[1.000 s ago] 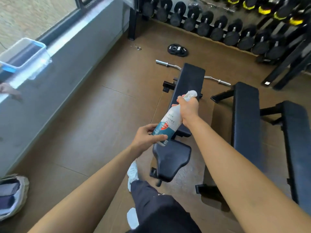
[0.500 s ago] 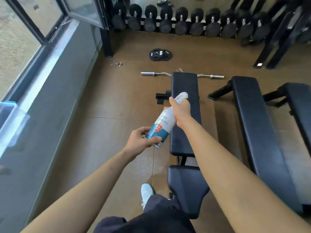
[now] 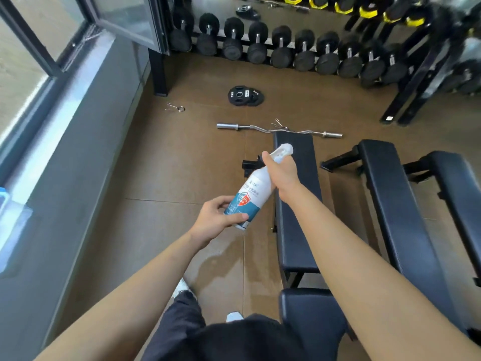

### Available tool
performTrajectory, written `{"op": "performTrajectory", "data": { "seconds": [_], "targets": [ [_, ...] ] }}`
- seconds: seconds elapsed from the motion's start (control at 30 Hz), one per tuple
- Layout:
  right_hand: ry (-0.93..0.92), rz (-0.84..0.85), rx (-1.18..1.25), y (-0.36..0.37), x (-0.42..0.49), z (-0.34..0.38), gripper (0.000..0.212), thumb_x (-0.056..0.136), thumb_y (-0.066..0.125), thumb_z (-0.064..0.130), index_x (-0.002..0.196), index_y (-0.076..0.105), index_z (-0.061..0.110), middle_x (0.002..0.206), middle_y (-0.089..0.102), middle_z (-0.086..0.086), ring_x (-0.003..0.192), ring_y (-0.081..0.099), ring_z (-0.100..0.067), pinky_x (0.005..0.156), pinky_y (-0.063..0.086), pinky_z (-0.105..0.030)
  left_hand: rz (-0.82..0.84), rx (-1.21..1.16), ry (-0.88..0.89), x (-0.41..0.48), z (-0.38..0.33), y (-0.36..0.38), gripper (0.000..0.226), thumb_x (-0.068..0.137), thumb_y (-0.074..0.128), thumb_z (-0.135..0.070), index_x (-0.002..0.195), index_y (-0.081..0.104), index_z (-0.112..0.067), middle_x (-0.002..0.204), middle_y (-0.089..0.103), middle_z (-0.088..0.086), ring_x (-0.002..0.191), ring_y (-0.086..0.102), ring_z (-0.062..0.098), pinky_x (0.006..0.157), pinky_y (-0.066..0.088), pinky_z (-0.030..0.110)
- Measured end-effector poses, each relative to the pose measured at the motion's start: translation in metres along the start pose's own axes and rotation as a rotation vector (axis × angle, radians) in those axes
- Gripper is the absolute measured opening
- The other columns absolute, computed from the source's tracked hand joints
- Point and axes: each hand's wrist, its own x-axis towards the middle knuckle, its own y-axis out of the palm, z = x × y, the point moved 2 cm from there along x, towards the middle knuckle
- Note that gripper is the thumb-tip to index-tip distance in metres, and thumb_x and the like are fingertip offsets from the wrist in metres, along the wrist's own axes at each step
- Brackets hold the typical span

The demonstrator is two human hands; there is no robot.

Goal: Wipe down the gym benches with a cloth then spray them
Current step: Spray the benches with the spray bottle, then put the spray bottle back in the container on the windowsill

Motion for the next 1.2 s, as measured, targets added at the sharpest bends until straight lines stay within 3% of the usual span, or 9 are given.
{"op": "performTrajectory", "data": {
  "seconds": [0.2, 0.33, 0.57, 0.67, 0.87, 1.0, 1.1, 1.2],
  "targets": [
    [-0.131, 0.118, -0.178, 0.097, -0.011, 0.042, 0.064, 0.095, 0.071, 0.033, 0.150, 0.043, 0.017, 0.134, 0.060, 0.000, 0.116, 0.064, -0.019, 0.092, 0.059, -0.036, -0.105, -0.073, 0.005, 0.005, -0.008, -0.126, 0.049, 0.078, 0.086, -0.002, 0.122, 0.066, -0.005, 0.102, 0.072, -0.002, 0.080, 0.074, 0.003, 0.067, 0.058, 0.020],
    [-0.237, 0.321, -0.315, 0.192, -0.028, 0.068, 0.066, 0.089, 0.078, 0.035, 0.145, 0.048, 0.019, 0.128, 0.061, 0.000, 0.110, 0.065, -0.015, 0.083, 0.061, -0.034, -0.284, -0.105, 0.050, -0.004, -0.012, -0.218, 0.060, 0.065, 0.096, -0.025, 0.117, 0.066, -0.020, 0.101, 0.075, -0.012, 0.095, 0.074, 0.011, 0.081, 0.061, 0.030],
    [-0.314, 0.669, -0.389, 0.388, -0.060, 0.092, 0.064, 0.078, 0.087, 0.038, 0.130, 0.056, 0.018, 0.119, 0.066, 0.001, 0.112, 0.066, -0.018, 0.084, 0.063, -0.045, -0.656, -0.178, 0.097, -0.036, -0.015, -0.336, 0.061, 0.070, 0.093, -0.006, 0.121, 0.059, -0.011, 0.112, 0.069, -0.003, 0.099, 0.069, 0.002, 0.069, 0.057, 0.016],
    [-0.343, 0.816, -0.416, 0.464, -0.069, 0.103, 0.061, 0.075, 0.090, 0.036, 0.124, 0.057, 0.021, 0.116, 0.068, 0.001, 0.106, 0.068, -0.015, 0.085, 0.063, -0.045, -0.813, -0.171, 0.080, -0.043, -0.006, -0.381, 0.063, 0.068, 0.096, -0.020, 0.118, 0.058, -0.021, 0.111, 0.068, -0.012, 0.101, 0.067, 0.002, 0.083, 0.059, 0.024],
    [-0.455, 1.105, -0.491, 0.594, -0.089, 0.127, 0.051, 0.074, 0.092, 0.023, 0.114, 0.061, 0.023, 0.105, 0.073, 0.007, 0.094, 0.069, -0.007, 0.080, 0.057, -0.022, -0.994, -0.195, 0.052, -0.057, 0.008, -0.476, 0.065, 0.063, 0.098, -0.026, 0.114, 0.058, -0.025, 0.115, 0.070, -0.009, 0.104, 0.067, 0.006, 0.089, 0.056, 0.026],
    [-0.543, 1.322, -0.572, 0.679, -0.095, 0.134, 0.062, 0.069, 0.094, 0.020, 0.122, 0.063, 0.020, 0.108, 0.074, 0.001, 0.093, 0.070, -0.012, 0.077, 0.058, -0.023, -1.104, -0.268, -0.007, -0.076, 0.018, -0.553, 0.050, 0.067, 0.082, -0.050, 0.108, 0.066, -0.026, 0.112, 0.074, -0.005, 0.108, 0.071, 0.016, 0.091, 0.058, 0.030],
    [-0.600, 1.456, -0.635, 0.739, -0.105, 0.131, 0.068, 0.068, 0.095, 0.016, 0.127, 0.061, 0.019, 0.112, 0.071, -0.001, 0.097, 0.068, -0.017, 0.081, 0.060, -0.030, -1.291, -0.291, -0.001, -0.102, 0.016, -0.611, 0.052, 0.069, 0.077, -0.053, 0.112, 0.066, -0.026, 0.116, 0.073, 0.002, 0.106, 0.070, 0.018, 0.086, 0.055, 0.023],
    [-0.651, 1.585, -0.710, 0.795, -0.116, 0.118, 0.075, 0.065, 0.095, 0.017, 0.131, 0.059, 0.016, 0.115, 0.069, -0.004, 0.104, 0.065, -0.025, 0.090, 0.059, -0.042, -1.383, -0.282, 0.032, -0.127, 0.011, -0.660, 0.053, 0.080, 0.075, -0.041, 0.127, 0.061, -0.023, 0.120, 0.070, 0.005, 0.104, 0.068, 0.012, 0.092, 0.054, 0.030]
  ]
}}
